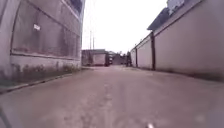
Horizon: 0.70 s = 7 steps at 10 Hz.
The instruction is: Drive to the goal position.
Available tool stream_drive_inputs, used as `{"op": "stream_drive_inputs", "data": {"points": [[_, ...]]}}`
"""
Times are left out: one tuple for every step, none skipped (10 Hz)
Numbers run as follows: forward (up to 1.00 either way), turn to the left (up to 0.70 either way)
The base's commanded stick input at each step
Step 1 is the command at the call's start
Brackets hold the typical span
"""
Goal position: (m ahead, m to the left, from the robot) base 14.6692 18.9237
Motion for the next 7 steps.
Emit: {"op": "stream_drive_inputs", "data": {"points": [[1.0, 0.0], [1.0, 0.0], [1.0, 0.0], [1.0, 0.0], [1.0, 0.0], [1.0, 0.0], [1.0, 0.0]]}}
